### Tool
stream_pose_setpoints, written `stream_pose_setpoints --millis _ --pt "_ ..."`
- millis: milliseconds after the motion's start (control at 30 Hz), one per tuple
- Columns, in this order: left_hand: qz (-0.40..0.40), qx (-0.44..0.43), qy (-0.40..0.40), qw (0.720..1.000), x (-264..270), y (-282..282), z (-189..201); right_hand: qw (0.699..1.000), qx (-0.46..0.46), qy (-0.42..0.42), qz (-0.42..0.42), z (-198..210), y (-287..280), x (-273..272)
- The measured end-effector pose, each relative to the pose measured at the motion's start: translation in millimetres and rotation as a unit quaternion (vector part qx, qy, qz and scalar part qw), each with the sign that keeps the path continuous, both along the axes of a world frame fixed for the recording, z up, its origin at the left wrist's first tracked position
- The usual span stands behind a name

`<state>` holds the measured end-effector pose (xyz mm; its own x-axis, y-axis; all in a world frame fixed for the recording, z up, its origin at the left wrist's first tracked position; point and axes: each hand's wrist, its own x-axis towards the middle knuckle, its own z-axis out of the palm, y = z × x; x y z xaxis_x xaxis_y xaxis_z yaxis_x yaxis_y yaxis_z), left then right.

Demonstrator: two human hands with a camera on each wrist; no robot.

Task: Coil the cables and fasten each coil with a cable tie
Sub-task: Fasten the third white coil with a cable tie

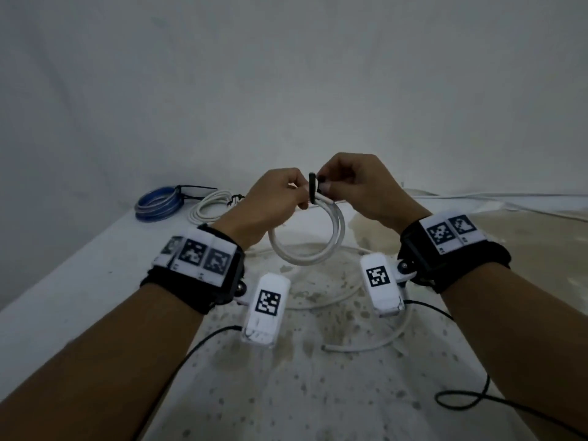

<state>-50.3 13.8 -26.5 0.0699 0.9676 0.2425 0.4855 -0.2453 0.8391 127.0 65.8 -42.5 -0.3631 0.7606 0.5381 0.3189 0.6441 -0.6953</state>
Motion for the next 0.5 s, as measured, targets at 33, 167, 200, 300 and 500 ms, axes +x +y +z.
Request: stream_pose_setpoints --millis 33,167,200,300,500 --pt "0.013 0.023 0.022 0.999 5 4 -3 0.999 -0.027 0.030 0.012 1 0 1" --pt "0.040 0.073 0.031 0.996 26 15 -15 0.992 -0.087 0.087 -0.005 -2 4 8" --pt "0.045 0.081 0.032 0.995 32 19 -16 0.990 -0.101 0.103 -0.006 -3 5 10" --pt "0.068 0.100 0.024 0.992 46 25 -19 0.970 -0.149 0.190 0.008 -9 7 17" --pt "0.029 0.095 -0.016 0.995 61 26 -12 0.928 -0.207 0.307 0.042 -12 5 28"
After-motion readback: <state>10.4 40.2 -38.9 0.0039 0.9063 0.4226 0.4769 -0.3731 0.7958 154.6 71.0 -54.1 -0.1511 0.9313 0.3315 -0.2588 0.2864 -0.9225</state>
